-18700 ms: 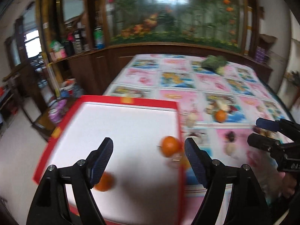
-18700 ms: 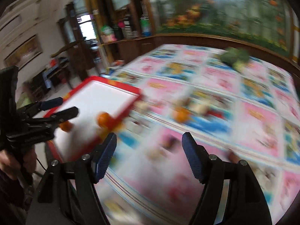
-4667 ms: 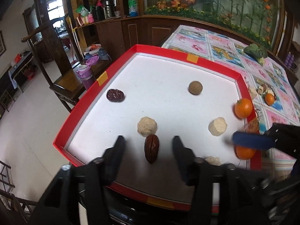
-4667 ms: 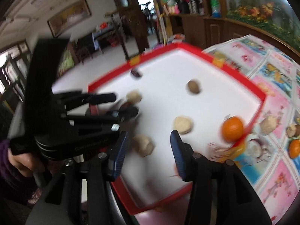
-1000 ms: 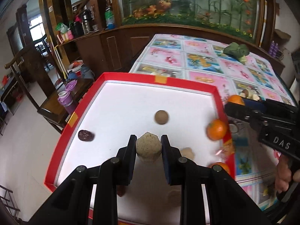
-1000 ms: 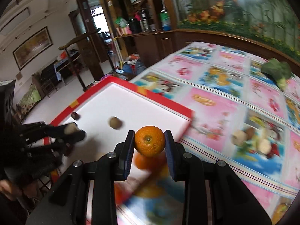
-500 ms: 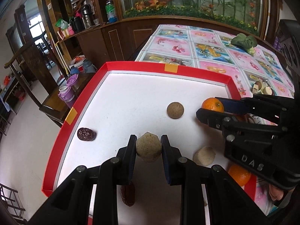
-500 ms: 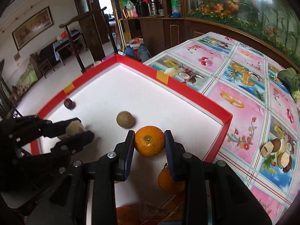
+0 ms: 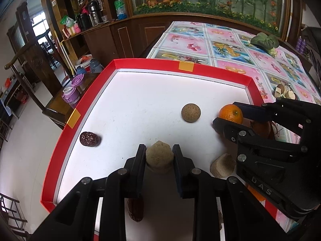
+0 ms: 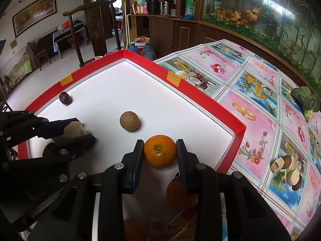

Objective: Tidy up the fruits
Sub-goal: 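Carry the orange and the tan cake into the white box and open both tools, then grasp a red date with the right tool while the left tool reaches for a square cake, then grasp a square tan cake with the left tool while the right tool carries the date to the box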

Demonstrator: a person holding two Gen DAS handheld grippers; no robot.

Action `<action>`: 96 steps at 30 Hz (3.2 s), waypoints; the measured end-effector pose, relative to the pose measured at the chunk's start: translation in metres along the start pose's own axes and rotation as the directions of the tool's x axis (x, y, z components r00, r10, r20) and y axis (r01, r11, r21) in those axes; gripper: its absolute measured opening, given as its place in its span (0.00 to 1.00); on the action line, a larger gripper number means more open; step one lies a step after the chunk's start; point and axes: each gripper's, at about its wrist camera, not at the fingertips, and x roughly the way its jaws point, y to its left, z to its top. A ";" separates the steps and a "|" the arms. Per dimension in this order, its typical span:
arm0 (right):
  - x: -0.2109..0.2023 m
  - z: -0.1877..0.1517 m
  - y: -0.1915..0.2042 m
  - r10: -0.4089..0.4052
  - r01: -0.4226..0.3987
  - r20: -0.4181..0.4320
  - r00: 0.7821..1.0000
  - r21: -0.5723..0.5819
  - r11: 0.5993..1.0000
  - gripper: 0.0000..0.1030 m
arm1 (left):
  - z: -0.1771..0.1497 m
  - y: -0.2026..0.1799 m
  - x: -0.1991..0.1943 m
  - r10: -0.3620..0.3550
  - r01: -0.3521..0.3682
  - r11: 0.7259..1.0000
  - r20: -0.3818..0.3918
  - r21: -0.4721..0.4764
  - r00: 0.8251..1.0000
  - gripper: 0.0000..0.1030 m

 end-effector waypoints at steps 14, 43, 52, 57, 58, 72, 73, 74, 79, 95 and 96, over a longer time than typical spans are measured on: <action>-0.014 0.001 -0.002 0.012 -0.011 0.037 0.999 -0.010 1.000 0.54 | 0.003 0.003 -0.014 0.028 -0.028 0.999 0.022 -0.024 0.999 0.38; -0.063 -0.045 -0.204 -0.138 0.133 -0.003 0.990 0.290 0.948 0.55 | 0.046 -0.124 -0.044 -0.027 0.008 0.982 0.098 0.189 0.995 0.69; -0.057 -0.081 -0.243 -0.159 0.176 -0.086 0.983 0.243 0.954 0.55 | 0.058 -0.184 -0.012 -0.136 0.116 0.950 0.048 0.290 0.990 0.71; -0.053 -0.081 -0.237 -0.134 0.151 -0.088 0.987 0.228 0.962 0.55 | 0.062 -0.195 0.008 -0.144 0.138 0.947 0.000 0.290 0.990 0.71; -0.052 -0.080 -0.236 -0.143 0.159 -0.084 0.986 0.223 0.962 0.55 | 0.063 -0.195 0.010 -0.152 0.147 0.946 -0.006 0.288 0.988 0.71; -0.048 -0.077 -0.236 -0.173 0.187 -0.082 0.982 0.233 0.954 0.22 | 0.079 -0.216 0.040 -0.166 0.175 0.936 -0.055 0.304 0.985 0.71; -0.048 -0.077 -0.238 -0.167 0.184 -0.086 0.982 0.245 0.952 0.20 | 0.080 -0.218 0.042 -0.167 0.177 0.936 -0.057 0.305 0.984 0.71; -0.049 -0.077 -0.240 -0.160 0.178 -0.088 0.983 0.255 0.951 0.20 | 0.081 -0.220 0.043 -0.169 0.179 0.936 -0.059 0.304 0.984 0.71; -0.052 -0.078 -0.251 -0.132 0.156 -0.096 0.987 0.316 0.936 0.20 | 0.084 -0.227 0.051 -0.186 0.200 0.930 -0.075 0.307 0.980 0.54; -0.065 -0.079 -0.273 -0.098 0.106 -0.042 0.994 0.429 0.897 0.20 | 0.073 -0.223 0.028 -0.235 0.235 0.933 -0.033 0.271 0.971 0.23; -0.064 -0.079 -0.271 -0.097 0.105 -0.040 0.994 0.426 0.899 0.20 | 0.071 -0.219 0.023 -0.238 0.236 0.936 -0.022 0.261 0.971 0.23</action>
